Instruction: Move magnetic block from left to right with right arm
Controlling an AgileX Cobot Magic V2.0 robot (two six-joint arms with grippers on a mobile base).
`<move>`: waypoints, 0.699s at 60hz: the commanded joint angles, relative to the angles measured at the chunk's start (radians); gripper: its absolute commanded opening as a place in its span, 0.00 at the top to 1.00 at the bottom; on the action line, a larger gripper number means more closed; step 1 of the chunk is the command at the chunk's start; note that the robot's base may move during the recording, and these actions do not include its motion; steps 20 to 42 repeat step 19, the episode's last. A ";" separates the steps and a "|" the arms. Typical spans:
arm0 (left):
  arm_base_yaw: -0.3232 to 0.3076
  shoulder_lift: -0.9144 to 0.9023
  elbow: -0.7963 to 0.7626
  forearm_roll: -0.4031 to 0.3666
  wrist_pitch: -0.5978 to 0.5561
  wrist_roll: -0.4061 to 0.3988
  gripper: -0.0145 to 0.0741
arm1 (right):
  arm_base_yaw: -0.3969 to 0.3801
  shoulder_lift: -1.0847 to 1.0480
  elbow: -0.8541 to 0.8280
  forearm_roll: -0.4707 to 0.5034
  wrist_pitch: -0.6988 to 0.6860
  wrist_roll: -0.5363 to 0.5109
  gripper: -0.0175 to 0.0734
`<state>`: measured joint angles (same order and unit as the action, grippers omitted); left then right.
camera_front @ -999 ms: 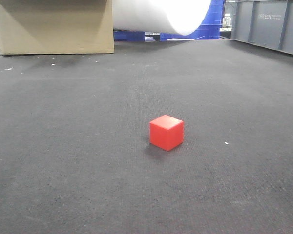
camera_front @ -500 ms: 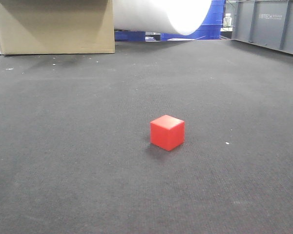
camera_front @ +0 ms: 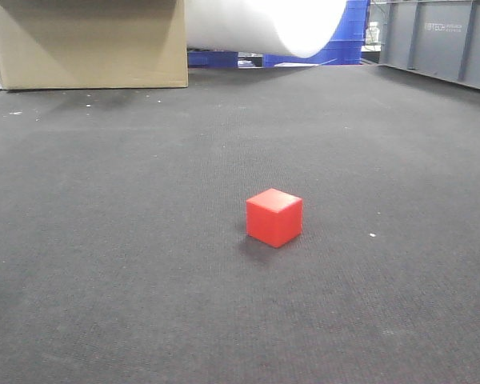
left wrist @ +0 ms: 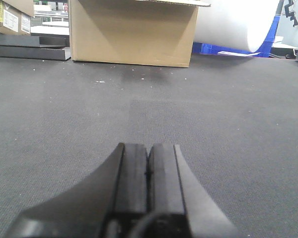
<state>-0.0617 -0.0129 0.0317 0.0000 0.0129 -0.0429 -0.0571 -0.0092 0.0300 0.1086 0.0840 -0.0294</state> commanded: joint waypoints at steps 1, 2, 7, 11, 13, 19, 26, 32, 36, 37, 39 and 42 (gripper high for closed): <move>0.000 -0.013 0.009 0.000 -0.089 -0.004 0.97 | -0.004 -0.019 -0.005 -0.001 -0.089 -0.001 0.74; 0.000 -0.013 0.009 0.000 -0.089 -0.004 0.97 | -0.004 -0.019 -0.005 -0.001 -0.089 -0.001 0.74; 0.000 -0.013 0.009 0.000 -0.089 -0.004 0.97 | -0.004 -0.019 -0.005 -0.001 -0.089 -0.001 0.74; 0.000 -0.013 0.009 0.000 -0.089 -0.004 0.97 | -0.004 -0.019 -0.005 -0.001 -0.089 -0.001 0.74; 0.000 -0.013 0.009 0.000 -0.089 -0.004 0.97 | -0.004 -0.019 -0.005 -0.001 -0.089 -0.001 0.74; 0.000 -0.013 0.009 0.000 -0.089 -0.004 0.97 | -0.004 -0.019 -0.005 -0.001 -0.089 -0.001 0.74; 0.000 -0.013 0.009 0.000 -0.089 -0.004 0.97 | -0.004 -0.019 -0.005 -0.001 -0.089 -0.001 0.74; 0.000 -0.013 0.009 0.000 -0.089 -0.004 0.97 | -0.004 -0.019 -0.005 -0.001 -0.089 -0.001 0.74; 0.000 -0.013 0.009 0.000 -0.089 -0.004 0.97 | -0.004 -0.019 -0.005 -0.001 -0.089 -0.001 0.74; 0.000 -0.013 0.009 0.000 -0.089 -0.004 0.97 | -0.004 -0.019 -0.005 -0.001 -0.089 -0.001 0.74; 0.000 -0.013 0.009 0.000 -0.089 -0.004 0.97 | -0.004 -0.019 -0.005 -0.001 -0.089 -0.001 0.74; 0.000 -0.013 0.009 0.000 -0.089 -0.004 0.97 | -0.004 -0.019 -0.005 -0.001 -0.089 -0.001 0.74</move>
